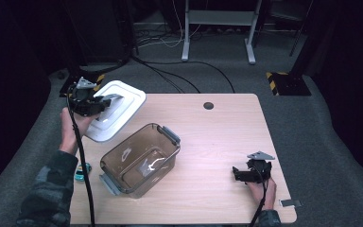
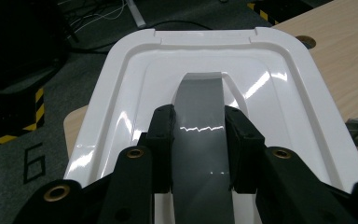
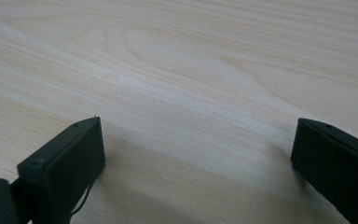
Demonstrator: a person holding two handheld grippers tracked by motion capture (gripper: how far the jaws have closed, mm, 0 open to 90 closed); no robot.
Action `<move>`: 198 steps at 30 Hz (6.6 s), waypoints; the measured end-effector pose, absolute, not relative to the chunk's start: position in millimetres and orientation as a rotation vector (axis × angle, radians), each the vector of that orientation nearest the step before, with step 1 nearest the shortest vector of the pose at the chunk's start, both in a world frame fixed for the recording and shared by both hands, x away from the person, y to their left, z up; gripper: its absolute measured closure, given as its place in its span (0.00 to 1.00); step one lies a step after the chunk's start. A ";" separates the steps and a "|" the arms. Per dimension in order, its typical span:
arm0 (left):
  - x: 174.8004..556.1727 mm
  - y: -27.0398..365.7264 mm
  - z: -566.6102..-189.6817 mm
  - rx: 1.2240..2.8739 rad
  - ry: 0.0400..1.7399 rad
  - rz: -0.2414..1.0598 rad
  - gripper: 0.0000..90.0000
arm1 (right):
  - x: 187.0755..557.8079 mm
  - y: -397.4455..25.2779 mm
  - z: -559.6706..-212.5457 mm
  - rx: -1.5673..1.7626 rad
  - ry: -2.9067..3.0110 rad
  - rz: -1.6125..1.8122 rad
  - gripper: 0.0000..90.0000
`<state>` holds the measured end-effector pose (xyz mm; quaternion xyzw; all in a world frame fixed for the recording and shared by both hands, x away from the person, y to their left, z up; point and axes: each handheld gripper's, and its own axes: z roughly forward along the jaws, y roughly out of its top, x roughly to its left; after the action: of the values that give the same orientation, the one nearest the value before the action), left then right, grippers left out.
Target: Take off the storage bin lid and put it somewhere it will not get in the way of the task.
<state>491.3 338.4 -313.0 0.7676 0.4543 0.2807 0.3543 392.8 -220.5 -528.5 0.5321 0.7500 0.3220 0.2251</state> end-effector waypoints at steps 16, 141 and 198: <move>515.8 357.8 -329.8 1.956 1.259 0.721 0.74 | 392.7 -220.4 -528.5 1.468 2.068 0.888 0.02; 405.8 416.1 -487.8 1.984 1.414 0.577 0.00 | 392.4 -220.0 -528.3 1.471 2.059 0.893 0.04; 348.9 431.9 -526.9 1.854 1.473 0.668 0.56 | 391.5 -219.5 -528.1 1.468 2.056 0.888 0.06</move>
<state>348.9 431.9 -526.9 0.7103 0.5643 0.2559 0.3340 391.5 -219.5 -528.1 0.5336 0.7471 0.3228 0.2298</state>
